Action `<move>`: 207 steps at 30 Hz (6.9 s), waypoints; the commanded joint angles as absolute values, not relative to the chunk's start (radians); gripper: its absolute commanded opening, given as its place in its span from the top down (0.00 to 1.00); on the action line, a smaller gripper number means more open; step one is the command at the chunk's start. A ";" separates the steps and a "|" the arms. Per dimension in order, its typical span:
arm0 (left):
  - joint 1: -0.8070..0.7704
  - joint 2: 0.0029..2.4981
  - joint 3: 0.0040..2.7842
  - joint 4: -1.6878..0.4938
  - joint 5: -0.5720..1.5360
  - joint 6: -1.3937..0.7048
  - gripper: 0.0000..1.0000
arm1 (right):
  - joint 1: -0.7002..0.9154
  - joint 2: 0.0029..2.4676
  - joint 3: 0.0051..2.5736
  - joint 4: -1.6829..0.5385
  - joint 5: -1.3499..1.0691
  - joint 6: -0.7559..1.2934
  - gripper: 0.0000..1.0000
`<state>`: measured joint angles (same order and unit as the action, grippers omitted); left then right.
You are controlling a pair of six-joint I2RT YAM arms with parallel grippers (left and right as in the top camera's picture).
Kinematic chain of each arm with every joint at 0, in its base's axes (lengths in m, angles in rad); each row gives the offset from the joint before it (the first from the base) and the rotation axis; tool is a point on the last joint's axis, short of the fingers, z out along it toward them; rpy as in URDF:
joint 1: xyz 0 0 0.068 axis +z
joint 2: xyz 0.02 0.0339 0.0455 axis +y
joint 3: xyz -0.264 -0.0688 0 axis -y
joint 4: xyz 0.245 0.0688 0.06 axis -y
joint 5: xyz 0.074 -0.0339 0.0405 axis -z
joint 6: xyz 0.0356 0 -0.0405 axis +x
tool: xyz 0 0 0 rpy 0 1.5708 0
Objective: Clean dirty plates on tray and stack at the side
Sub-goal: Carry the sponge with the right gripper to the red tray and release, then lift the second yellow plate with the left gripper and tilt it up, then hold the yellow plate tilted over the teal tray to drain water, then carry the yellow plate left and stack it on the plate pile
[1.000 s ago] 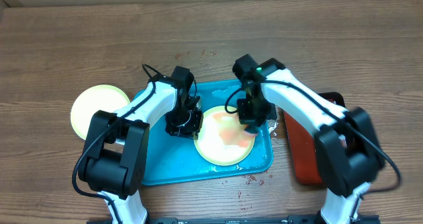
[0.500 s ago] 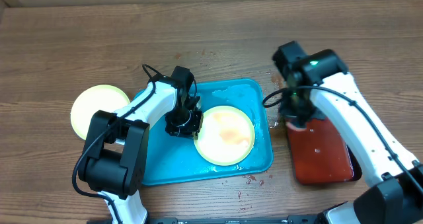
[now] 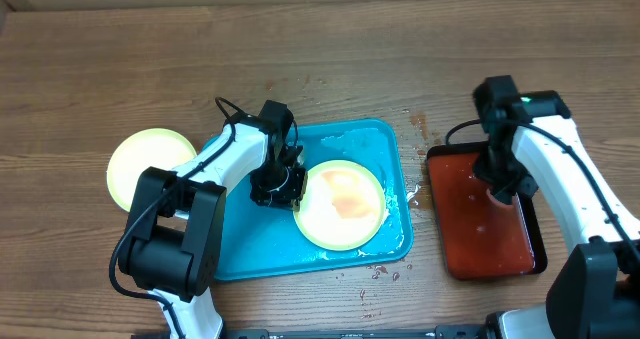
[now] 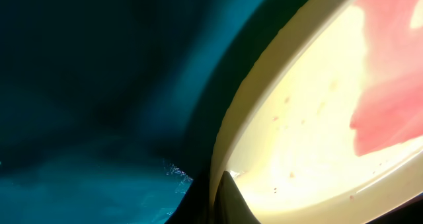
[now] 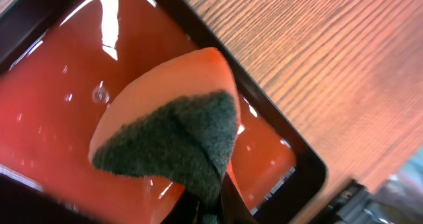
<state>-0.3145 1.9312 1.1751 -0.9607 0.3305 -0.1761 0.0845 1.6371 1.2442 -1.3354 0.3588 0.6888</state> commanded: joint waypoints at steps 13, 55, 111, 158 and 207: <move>-0.315 1.964 1.153 -0.965 0.263 -0.158 0.96 | 0.044 1.620 1.042 -1.014 0.144 0.652 0.94; -0.315 1.736 1.285 -1.020 0.144 -0.218 0.95 | 0.044 1.470 1.500 -1.229 0.058 0.418 0.39; -0.950 1.615 1.567 -1.257 -1.342 -0.041 0.95 | 0.044 1.470 1.500 -1.195 0.058 0.384 0.32; -0.621 1.614 1.529 -1.203 -0.108 -0.318 0.95 | 0.044 1.470 1.500 -1.196 0.065 0.384 0.30; 0.835 1.554 0.854 -0.679 0.313 -0.446 0.96 | 0.044 1.470 1.500 -1.200 0.065 0.384 0.23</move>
<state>0.8455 1.5387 0.8558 -0.7063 0.2893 -0.4614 0.0471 1.4883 1.4773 -1.2018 0.0589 0.3878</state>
